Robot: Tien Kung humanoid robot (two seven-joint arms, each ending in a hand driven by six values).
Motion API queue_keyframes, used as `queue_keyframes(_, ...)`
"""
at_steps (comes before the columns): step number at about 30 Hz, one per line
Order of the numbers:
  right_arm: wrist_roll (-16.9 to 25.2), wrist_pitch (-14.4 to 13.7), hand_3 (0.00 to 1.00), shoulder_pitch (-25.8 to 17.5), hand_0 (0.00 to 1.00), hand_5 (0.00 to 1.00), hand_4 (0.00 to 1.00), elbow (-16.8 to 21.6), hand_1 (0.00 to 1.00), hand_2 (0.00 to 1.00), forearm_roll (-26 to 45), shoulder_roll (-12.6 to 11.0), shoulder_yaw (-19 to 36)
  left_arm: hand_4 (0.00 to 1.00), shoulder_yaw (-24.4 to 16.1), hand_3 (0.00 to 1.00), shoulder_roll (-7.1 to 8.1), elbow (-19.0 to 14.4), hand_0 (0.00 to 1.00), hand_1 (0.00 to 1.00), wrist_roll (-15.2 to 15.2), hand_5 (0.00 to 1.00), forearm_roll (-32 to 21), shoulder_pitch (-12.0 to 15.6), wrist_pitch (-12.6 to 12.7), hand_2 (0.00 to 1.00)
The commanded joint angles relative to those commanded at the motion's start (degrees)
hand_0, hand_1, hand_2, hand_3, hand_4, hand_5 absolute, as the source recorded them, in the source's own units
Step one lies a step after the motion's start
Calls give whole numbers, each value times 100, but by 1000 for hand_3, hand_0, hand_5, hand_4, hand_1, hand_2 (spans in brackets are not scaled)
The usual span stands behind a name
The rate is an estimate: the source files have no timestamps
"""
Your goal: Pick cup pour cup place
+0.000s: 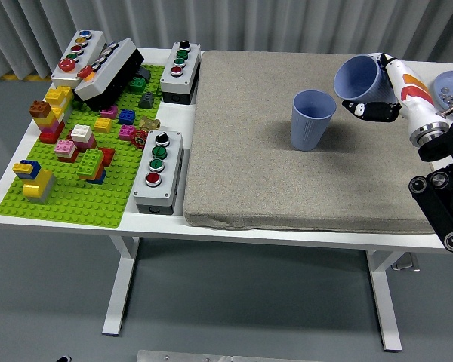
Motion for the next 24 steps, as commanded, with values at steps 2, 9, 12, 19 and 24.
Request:
queue_keyframes(2, -41, -23, 642, 5, 782, 244, 771, 41, 644, 528, -72, 1, -69, 517, 0, 722, 0, 0, 806, 752, 2, 998, -2, 2, 0, 818)
queue_keyframes(9, -168, -150, 641, 26, 786, 244, 770, 189, 645, 528, -324, -30, -279, 516, -9, 722, 6, 0, 806, 753, 4, 998, 15, -8, -1, 818)
queue_keyframes(12, -198, -205, 635, 39, 795, 243, 769, 198, 647, 528, -383, -63, -363, 516, -12, 722, 9, 0, 805, 753, 4, 998, 11, -10, 1, 818)
queue_keyframes(19, -230, -255, 629, 136, 806, 241, 768, 153, 648, 527, -349, -281, -694, 517, -42, 723, 14, 0, 806, 753, 7, 998, 26, -8, 4, 818)
queue_keyframes(24, -195, -255, 613, 188, 713, 241, 769, 107, 628, 517, -269, -364, -775, 518, -49, 724, 18, 0, 806, 753, 7, 998, 29, -8, 5, 818)
